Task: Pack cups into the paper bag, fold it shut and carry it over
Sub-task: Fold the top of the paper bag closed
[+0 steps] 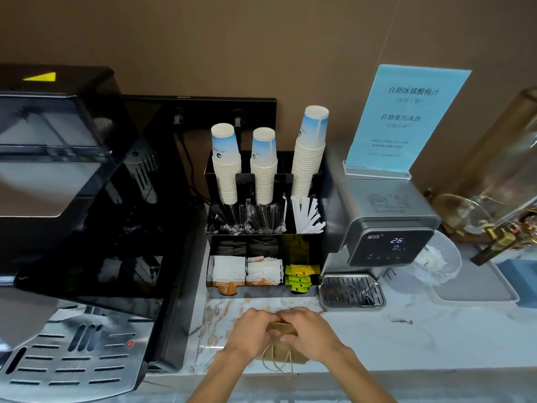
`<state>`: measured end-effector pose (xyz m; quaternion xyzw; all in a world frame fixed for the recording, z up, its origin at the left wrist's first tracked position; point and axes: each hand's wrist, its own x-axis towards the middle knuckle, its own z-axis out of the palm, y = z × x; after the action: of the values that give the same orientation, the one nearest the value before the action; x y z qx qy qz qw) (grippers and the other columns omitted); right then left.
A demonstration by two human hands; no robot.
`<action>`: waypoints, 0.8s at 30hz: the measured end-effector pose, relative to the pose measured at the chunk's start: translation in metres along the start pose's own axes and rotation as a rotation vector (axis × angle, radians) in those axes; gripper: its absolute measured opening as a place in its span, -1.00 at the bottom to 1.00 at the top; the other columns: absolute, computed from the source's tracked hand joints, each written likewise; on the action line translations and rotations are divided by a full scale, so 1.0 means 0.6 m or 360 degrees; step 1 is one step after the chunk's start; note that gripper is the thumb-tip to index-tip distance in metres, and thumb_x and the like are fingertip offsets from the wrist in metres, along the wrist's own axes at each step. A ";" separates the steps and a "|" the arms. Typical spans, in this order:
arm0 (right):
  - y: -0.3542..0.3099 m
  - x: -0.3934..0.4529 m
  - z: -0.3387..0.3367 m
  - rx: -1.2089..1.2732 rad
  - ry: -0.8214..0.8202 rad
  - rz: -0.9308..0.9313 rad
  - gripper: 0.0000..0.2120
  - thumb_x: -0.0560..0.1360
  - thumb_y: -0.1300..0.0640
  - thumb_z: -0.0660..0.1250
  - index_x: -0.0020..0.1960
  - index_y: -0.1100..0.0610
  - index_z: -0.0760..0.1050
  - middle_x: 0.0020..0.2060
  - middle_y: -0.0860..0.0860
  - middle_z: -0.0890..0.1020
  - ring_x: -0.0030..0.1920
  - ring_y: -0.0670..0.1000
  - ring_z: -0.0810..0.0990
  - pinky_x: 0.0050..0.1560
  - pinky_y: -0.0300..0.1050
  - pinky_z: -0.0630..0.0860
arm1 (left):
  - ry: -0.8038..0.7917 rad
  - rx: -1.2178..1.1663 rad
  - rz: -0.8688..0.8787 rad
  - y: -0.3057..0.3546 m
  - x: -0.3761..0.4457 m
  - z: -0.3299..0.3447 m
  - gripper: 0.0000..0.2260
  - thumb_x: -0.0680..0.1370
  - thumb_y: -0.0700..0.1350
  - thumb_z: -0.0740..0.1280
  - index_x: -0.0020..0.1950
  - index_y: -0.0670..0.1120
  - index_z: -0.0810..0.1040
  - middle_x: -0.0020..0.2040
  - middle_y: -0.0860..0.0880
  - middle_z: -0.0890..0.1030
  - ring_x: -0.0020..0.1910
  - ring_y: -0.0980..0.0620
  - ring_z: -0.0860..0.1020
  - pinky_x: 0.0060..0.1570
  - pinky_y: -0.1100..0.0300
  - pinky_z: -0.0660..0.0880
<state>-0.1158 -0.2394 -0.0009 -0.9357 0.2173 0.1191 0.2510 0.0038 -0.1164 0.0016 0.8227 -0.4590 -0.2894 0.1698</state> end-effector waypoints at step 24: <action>0.063 -0.024 0.019 0.0686 0.0159 0.0249 -0.84 0.51 0.12 0.41 -0.07 -0.14 0.70 -0.15 -0.01 0.63 -0.05 -0.04 0.54 0.06 -0.17 0.47 | 0.0210 -0.0450 -0.0220 -0.043 -0.011 0.033 -0.87 0.52 -0.05 0.44 0.02 0.05 0.76 0.32 0.05 0.64 0.36 0.05 0.53 0.40 0.16 0.39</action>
<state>-0.1473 -0.2582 -0.0215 -0.8455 0.3218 0.0426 0.4240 0.0057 -0.0975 -0.0258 0.8373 -0.3440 -0.3075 0.2934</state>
